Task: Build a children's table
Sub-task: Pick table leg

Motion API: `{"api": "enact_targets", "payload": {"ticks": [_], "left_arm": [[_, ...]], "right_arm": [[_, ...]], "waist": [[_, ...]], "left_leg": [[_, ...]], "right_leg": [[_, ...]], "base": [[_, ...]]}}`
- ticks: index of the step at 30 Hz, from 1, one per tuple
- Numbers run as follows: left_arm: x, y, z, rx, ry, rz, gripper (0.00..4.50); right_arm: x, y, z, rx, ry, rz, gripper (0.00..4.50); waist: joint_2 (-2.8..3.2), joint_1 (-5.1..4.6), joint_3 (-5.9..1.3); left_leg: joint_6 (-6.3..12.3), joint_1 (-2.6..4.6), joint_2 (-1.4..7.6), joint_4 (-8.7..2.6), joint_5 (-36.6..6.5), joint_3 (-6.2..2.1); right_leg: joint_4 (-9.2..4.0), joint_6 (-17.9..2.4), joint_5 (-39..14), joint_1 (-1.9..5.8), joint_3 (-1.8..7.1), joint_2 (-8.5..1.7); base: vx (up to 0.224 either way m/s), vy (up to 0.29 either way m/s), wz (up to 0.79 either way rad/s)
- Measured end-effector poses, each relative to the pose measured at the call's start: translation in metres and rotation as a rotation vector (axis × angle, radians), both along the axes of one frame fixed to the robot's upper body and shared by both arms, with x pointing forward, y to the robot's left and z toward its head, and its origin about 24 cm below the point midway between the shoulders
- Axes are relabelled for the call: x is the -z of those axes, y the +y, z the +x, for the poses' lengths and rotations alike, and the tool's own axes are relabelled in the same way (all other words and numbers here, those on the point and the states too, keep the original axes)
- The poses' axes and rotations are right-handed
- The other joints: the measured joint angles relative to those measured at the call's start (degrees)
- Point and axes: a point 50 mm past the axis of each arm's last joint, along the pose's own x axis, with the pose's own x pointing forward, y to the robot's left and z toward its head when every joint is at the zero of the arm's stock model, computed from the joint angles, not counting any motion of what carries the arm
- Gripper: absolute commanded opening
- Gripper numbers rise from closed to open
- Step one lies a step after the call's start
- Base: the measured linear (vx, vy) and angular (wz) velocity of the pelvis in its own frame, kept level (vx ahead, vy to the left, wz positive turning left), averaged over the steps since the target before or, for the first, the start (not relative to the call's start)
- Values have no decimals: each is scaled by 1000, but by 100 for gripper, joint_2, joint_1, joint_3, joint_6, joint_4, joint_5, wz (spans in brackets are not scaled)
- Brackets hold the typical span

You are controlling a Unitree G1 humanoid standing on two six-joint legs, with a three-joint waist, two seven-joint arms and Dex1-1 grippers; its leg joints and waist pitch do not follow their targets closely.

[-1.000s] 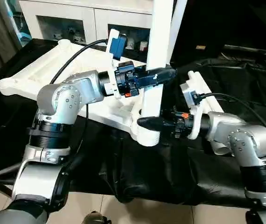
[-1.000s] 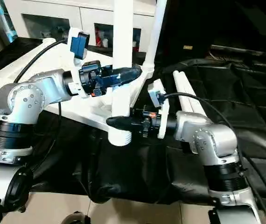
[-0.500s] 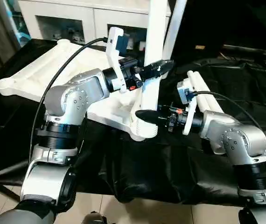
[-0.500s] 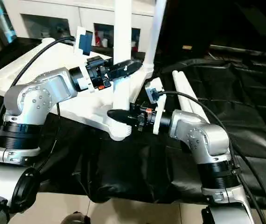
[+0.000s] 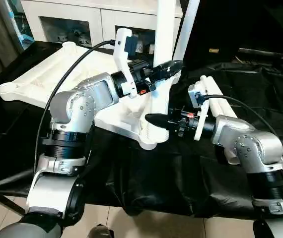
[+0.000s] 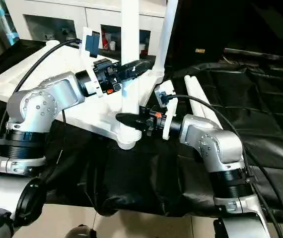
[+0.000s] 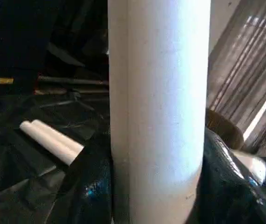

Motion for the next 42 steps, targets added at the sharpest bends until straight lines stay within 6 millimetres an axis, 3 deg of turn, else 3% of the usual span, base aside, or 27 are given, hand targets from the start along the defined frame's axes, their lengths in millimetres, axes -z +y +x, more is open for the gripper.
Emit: {"api": "enact_targets", "payload": {"ticks": [10,30,32,35,37,42], "left_arm": [[3,-9,-5,62,-21,52,185],[-2,-13,-10,113,-54,41,185],[-2,-13,-10,116,-54,41,185],[-2,-14,-11,123,-54,37,185],[-2,-13,-11,123,-54,38,185],[-2,-14,-11,129,-51,37,185]], "right_arm": [[-4,-9,-2,-70,43,-12,303],[-2,-1,-3,-114,82,-27,303],[-2,-1,-3,-115,82,-26,267],[-1,-1,-3,-112,87,-24,267],[0,-1,-2,-111,92,-18,236],[1,0,-2,-112,99,-12,206]], "waist": [[-1,5,-1],[-3,-2,-1],[-3,-1,-1],[-3,3,-1],[-3,0,-1],[-3,0,-1]], "left_leg": [[4,0,0,1,2,0],[17,0,0,2,12,0],[17,0,0,2,12,0],[17,0,0,2,12,0],[18,0,0,2,12,0],[18,0,0,2,12,0]], "right_leg": [[1,-1,2,0,0,0],[1,1,14,0,0,0],[1,1,14,0,0,0],[0,1,14,1,0,0],[0,0,14,0,0,0],[0,1,14,1,0,0]], "base": [[0,0,0],[0,0,0],[0,0,0],[0,0,0],[0,0,0],[0,0,0]]}}
